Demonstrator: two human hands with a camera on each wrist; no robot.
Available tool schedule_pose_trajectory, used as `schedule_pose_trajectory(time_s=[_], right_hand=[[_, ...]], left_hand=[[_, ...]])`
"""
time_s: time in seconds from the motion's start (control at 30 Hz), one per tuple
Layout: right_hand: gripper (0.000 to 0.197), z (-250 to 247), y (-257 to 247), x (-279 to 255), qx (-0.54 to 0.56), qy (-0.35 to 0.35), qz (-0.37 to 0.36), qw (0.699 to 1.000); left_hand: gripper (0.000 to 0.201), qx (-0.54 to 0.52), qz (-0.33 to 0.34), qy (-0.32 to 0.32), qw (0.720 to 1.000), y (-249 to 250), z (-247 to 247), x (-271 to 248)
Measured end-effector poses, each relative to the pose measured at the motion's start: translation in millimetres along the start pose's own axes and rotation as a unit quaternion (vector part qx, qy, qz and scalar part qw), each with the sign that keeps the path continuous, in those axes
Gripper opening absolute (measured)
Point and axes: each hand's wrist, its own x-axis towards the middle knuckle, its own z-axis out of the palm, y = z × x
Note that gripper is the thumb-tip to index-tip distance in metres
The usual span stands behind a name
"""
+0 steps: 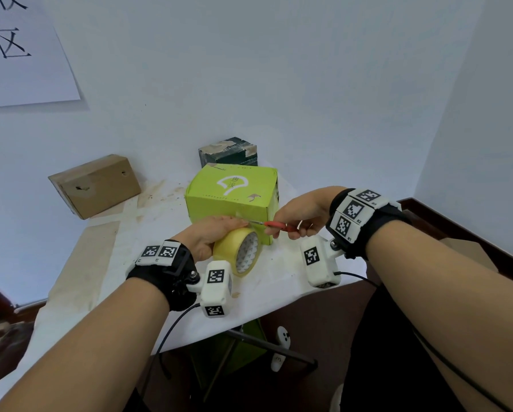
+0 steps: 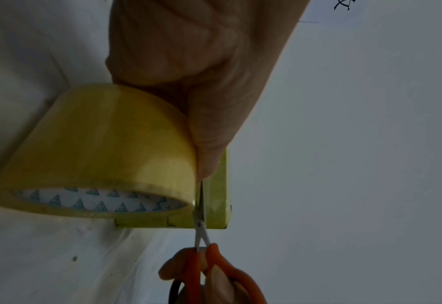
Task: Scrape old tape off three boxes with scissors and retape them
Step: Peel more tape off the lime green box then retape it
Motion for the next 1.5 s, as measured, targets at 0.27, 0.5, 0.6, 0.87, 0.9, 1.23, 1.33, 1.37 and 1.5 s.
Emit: schedule_pose_trajectory(time_s=[0.27,0.5,0.6,0.87,0.9,1.23,1.33,1.37,1.5], right_hand=[[0.027,7.7,-12.1,4.0,-0.012,0.039,-0.043,0.998],[0.021,7.7,-13.7,-1.5,-0.062,0.084,-0.07,0.992],[0.027,7.9,-11.1,-1.2,-0.053,0.088,-0.081,0.991],[0.02,7.0,-8.2,0.5,-0.05,0.094,-0.105,0.989],[0.019,6.9,-7.2,0.8,-0.05,0.095,-0.108,0.988],[0.021,14.5,-6.6,-0.2,-0.023,0.097,-0.083,0.992],[0.027,16.6,-11.2,-1.1,-0.031,0.086,-0.071,0.993],[0.028,16.8,-11.7,-0.9,-0.032,0.087,-0.073,0.993],[0.028,17.8,-8.8,0.9,-0.008,0.067,-0.076,0.995]], left_hand=[[0.013,0.001,-0.003,-0.002,1.0,0.5,0.7,-2.6],[0.018,0.004,-0.004,0.007,1.0,1.1,1.1,-3.5],[0.018,-0.002,-0.003,0.009,1.0,0.8,2.1,-3.4],[0.022,0.0,-0.006,0.01,1.0,0.7,0.6,-1.0],[0.022,-0.001,-0.005,0.01,1.0,0.5,0.5,-0.8],[0.026,0.02,0.0,0.002,1.0,1.8,-1.0,-0.7],[0.017,0.025,0.006,0.003,1.0,2.0,-3.3,-2.3],[0.015,0.026,0.008,0.003,1.0,2.3,-4.3,-2.7],[0.014,0.028,0.01,0.005,1.0,2.6,-6.6,-3.4]])
